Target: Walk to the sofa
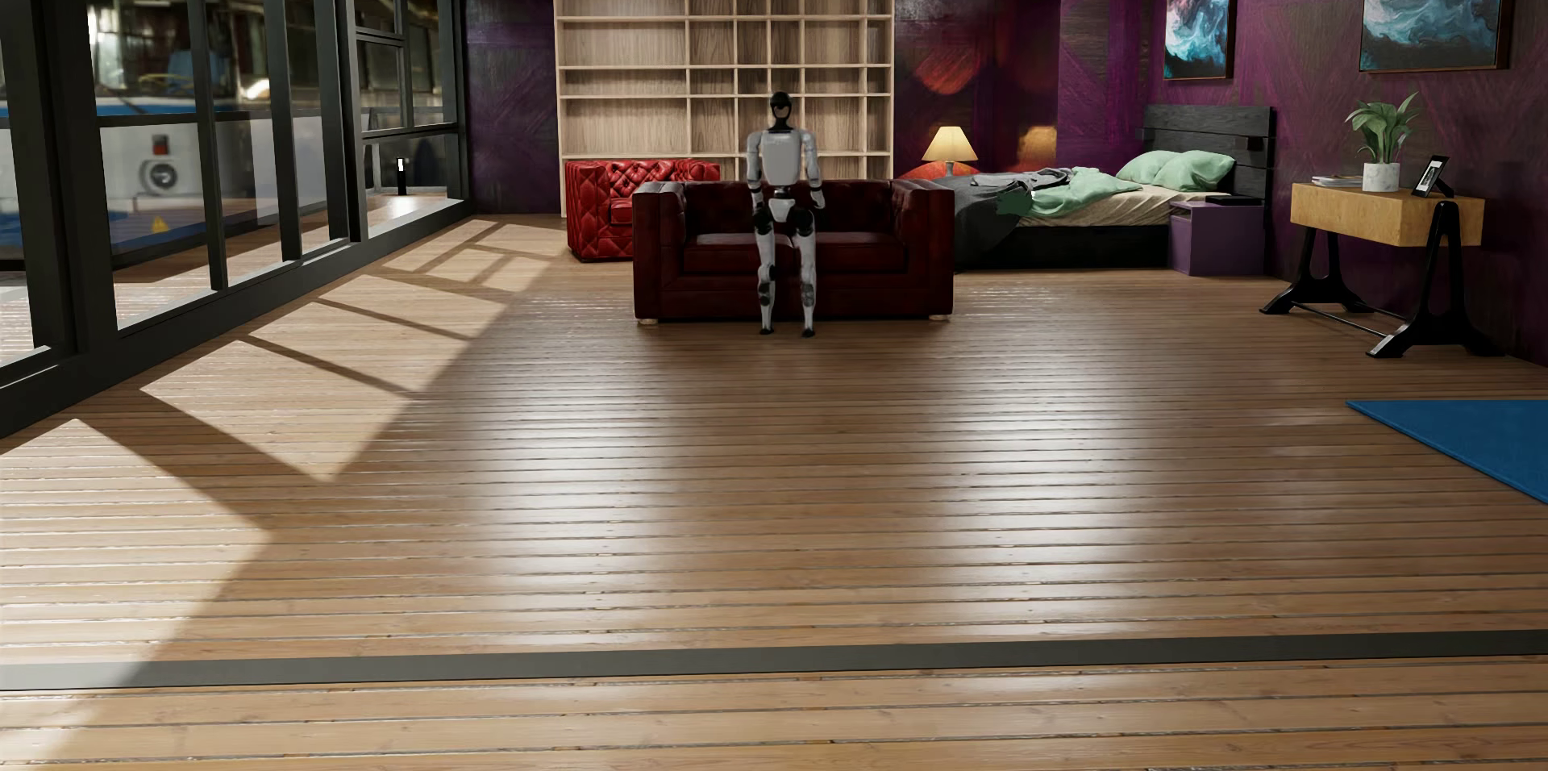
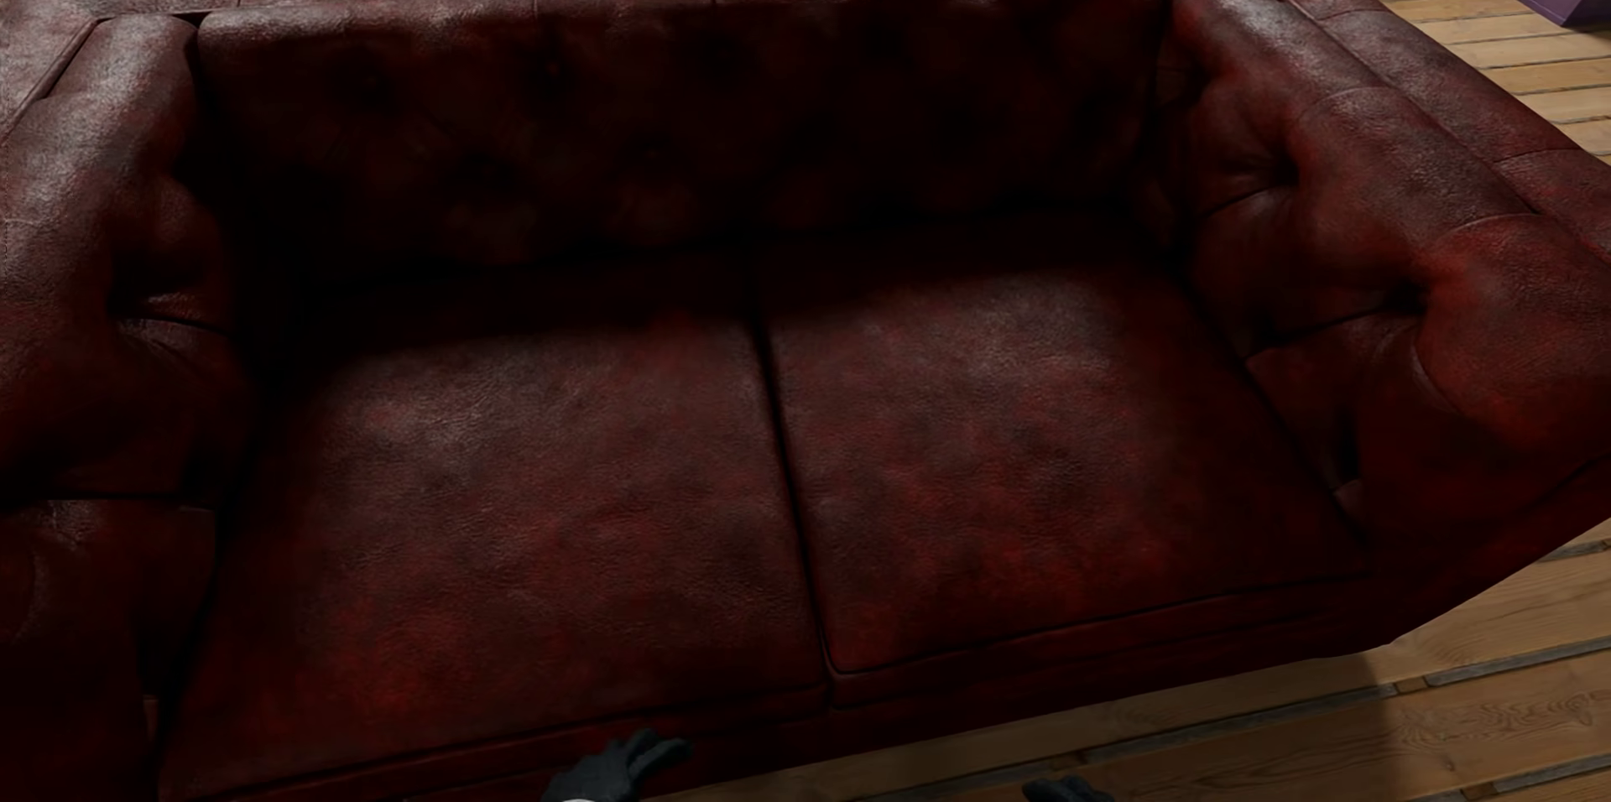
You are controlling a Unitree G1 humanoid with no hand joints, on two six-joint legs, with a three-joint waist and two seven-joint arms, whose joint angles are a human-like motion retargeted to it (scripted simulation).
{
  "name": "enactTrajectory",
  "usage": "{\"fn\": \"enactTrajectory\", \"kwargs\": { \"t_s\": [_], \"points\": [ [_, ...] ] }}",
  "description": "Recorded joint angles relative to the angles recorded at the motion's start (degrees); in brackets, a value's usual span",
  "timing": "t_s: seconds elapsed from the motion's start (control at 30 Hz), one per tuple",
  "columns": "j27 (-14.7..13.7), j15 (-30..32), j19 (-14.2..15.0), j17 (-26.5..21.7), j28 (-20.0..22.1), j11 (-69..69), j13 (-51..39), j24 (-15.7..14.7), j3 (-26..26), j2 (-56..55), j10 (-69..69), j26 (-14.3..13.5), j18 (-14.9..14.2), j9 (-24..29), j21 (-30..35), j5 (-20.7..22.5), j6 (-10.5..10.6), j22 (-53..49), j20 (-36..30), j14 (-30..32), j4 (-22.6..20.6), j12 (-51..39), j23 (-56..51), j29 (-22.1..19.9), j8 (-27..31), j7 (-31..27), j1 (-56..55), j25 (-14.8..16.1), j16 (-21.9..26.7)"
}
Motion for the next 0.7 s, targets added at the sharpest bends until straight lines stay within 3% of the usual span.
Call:
{"fn": "enactTrajectory", "kwargs": {
  "t_s": [0.13,0.2,0.3,0.37,0.47,0.7],
  "points": [
    [0.00,0.92,-4.52,0.56,0.50,-7.83,-0.03,-0.63,0.16,4.36,-1.16,0.59,-1.15,-0.16,0.10,0.91,0.41,0.51,0.18,0.68,1.29,1.15,1.01,0.08,-3.27,-1.51,0.80,-0.01,0.16],
    [0.32,2.09,-5.14,0.92,2.28,-10.91,-1.13,-1.05,0.21,5.91,-1.29,1.41,-1.86,-0.29,0.93,2.32,0.99,0.59,1.13,0.65,2.72,2.91,2.37,0.64,-2.95,-1.22,1.13,-0.68,0.08],
    [-0.60,2.99,-6.09,1.27,8.25,-13.38,-2.22,0.31,-0.03,7.09,-1.23,6.31,-3.03,-0.41,0.36,4.35,1.91,0.84,0.54,0.59,4.79,4.97,3.07,-0.10,-2.29,-0.77,1.21,-0.73,-0.89],
    [-1.02,3.37,-6.72,1.70,9.28,-13.99,-2.10,0.69,-0.39,7.19,-0.89,7.97,-3.78,-0.56,-0.67,5.30,2.44,2.34,-0.82,0.65,5.69,4.86,2.75,-1.08,-2.51,-1.11,0.76,-0.14,-1.30],
    [-1.05,3.43,-7.45,1.99,8.34,-13.49,-1.71,-0.17,-0.81,6.38,1.04,7.38,-4.63,-0.80,-1.65,6.01,3.21,2.63,-1.94,0.86,6.19,3.42,3.30,-1.45,-3.77,-2.17,-0.99,0.27,-1.39],
    [0.75,3.25,-8.57,0.99,8.54,-12.04,-2.40,-3.36,-0.87,4.47,6.12,2.95,-5.49,-0.72,-0.31,6.12,5.04,-5.73,-3.46,2.25,6.21,1.20,6.32,-0.12,-7.00,-2.90,-5.43,-1.06,-0.50]
  ]
}}
